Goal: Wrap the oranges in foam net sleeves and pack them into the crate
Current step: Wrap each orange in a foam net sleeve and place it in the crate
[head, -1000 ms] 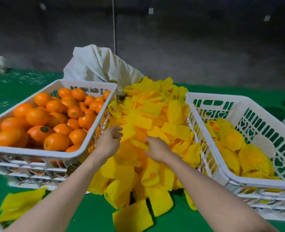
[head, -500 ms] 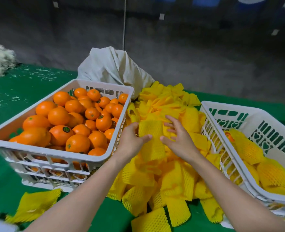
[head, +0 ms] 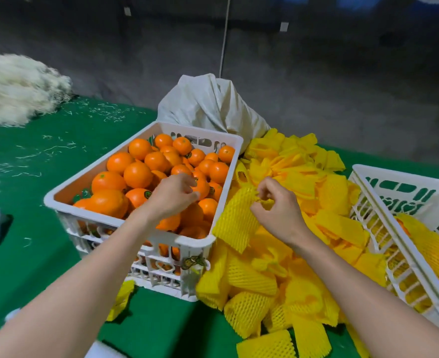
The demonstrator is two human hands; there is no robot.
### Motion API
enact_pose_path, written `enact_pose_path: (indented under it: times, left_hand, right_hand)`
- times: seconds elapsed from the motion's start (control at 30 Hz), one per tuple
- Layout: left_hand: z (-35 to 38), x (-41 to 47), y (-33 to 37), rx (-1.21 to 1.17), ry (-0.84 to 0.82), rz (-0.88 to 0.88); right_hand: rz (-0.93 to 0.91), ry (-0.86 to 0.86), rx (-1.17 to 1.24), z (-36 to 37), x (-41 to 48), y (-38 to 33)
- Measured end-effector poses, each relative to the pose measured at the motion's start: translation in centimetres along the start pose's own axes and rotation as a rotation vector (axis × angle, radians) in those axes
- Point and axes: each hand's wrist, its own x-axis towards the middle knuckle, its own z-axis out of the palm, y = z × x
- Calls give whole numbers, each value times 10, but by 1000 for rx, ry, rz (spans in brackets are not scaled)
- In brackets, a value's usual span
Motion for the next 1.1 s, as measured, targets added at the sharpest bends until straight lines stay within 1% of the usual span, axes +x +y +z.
enact_pose_path:
  times: [0.1, 0.17, 0.23, 0.33, 0.4, 0.43, 0.5, 0.57, 0.67, 0.73, 0.77, 0.87, 0.93, 1.0, 1.1]
  left_hand:
    - [-15, 5, -33, 460, -274, -105]
    - [-12, 5, -46, 640, -387, -98]
    - [-7, 5, -50, 649, -387, -77]
    - [-9, 8, -48, 537, -287, -13]
    - [-16, 8, -41, 388, -204, -47]
    - [-20, 7, -36, 244, -155, -76]
    - [-28, 3, -20, -194, -106, -82]
    - [-32, -7, 5, -587, -162, -37]
    - [-20, -18, 37, -955, -281, -13]
    - [-3, -24, 57, -1102, -332, -31]
    - [7, -27, 67, -1164, -340, -55]
    - [42, -36, 94, -1311, -315, -161]
    - [64, -41, 110, -1339, -275, -234]
    - [86, -43, 123, -1356, -201, -303]
    - [110, -48, 137, -1396, -149, -349]
  right_hand:
    - [47, -16, 109, -1, 5, 1]
    - [58, -21, 136, 1, 7, 2]
    - [87, -48, 175, 1, 9, 2]
    - [168, -114, 256, -1, 8, 3]
    - [222, -136, 309, -6, 9, 3]
    - [242, -138, 331, -8, 10, 3]
    - [292, -125, 393, -13, 11, 0]
    - [348, -118, 511, -19, 10, -4]
    - [421, -158, 761, -30, 2, -13]
    - [481, -175, 887, -41, -5, -17]
    - [500, -189, 911, -47, -8, -18]
    - [532, -222, 899, -63, -19, -14]
    - [549, -219, 894, -71, -27, -9]
    - [550, -224, 889, -76, -35, -7]
    - [567, -196, 814, -77, -45, -1]
